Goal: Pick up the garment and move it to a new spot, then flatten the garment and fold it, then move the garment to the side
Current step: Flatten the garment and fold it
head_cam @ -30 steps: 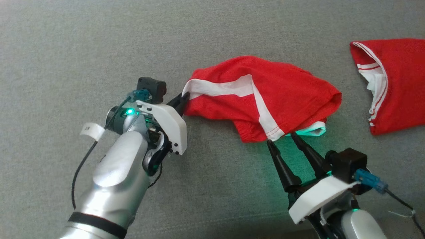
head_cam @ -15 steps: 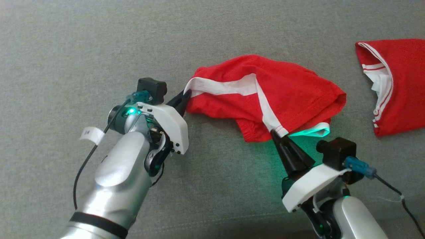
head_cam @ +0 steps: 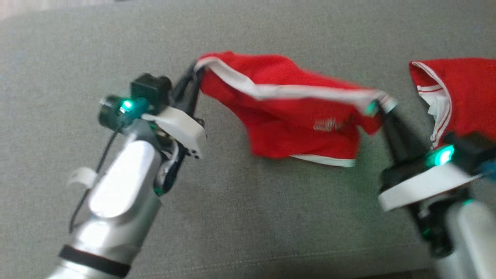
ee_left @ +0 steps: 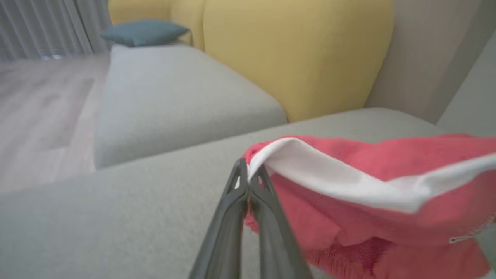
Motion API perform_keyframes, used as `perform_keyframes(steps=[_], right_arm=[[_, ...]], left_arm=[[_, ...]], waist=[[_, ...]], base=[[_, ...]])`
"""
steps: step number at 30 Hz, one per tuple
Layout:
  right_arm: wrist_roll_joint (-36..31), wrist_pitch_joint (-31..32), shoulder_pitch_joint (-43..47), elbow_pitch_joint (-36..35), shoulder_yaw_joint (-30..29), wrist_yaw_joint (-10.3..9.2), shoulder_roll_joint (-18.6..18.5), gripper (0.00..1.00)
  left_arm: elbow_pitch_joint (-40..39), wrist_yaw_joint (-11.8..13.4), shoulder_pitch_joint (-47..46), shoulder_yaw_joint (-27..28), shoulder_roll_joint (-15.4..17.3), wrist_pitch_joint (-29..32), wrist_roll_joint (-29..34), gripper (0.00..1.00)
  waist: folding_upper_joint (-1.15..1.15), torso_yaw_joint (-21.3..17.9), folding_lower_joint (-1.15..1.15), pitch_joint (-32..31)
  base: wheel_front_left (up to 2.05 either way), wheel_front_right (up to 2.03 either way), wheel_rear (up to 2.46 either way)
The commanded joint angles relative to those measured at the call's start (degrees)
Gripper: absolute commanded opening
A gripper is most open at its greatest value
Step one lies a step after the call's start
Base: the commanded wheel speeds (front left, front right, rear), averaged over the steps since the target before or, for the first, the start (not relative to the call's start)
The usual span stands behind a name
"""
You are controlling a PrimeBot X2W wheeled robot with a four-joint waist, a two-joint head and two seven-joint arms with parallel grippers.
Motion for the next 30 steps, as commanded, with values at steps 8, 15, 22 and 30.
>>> perform_keyframes(steps=[8,15,22,30], right_arm=[[-0.2,2.3,-9.7,-9.5,-6.5,0.2,-7.7,0.0],[1.0,4.0,-14.2,-13.6,-10.1,0.2,-9.9,0.0],[2.9,6.2,-17.5,-15.3,-11.7,0.2,-10.5,0.0],[6.6,6.4,-25.3,-7.5,-7.8,0.2,-11.8,0.0]], left_arm=[[-21.9,4.2,-1.3,5.0,9.1,0.0,4.3,0.0],[-34.8,5.0,-1.8,6.2,14.0,7.1,5.8,0.0],[-42.5,5.1,-3.2,7.0,16.8,14.7,5.4,0.0],[-36.1,4.0,-8.4,7.0,13.3,15.1,1.9,0.0]], waist=[[0.0,1.4,0.0,-4.4],[0.0,2.2,0.0,-6.3],[0.0,2.8,0.0,-6.3],[0.0,2.9,0.0,-3.0]], base=[[0.0,0.0,0.0],[0.0,0.0,0.0],[0.0,0.0,0.0],[0.0,0.0,0.0]])
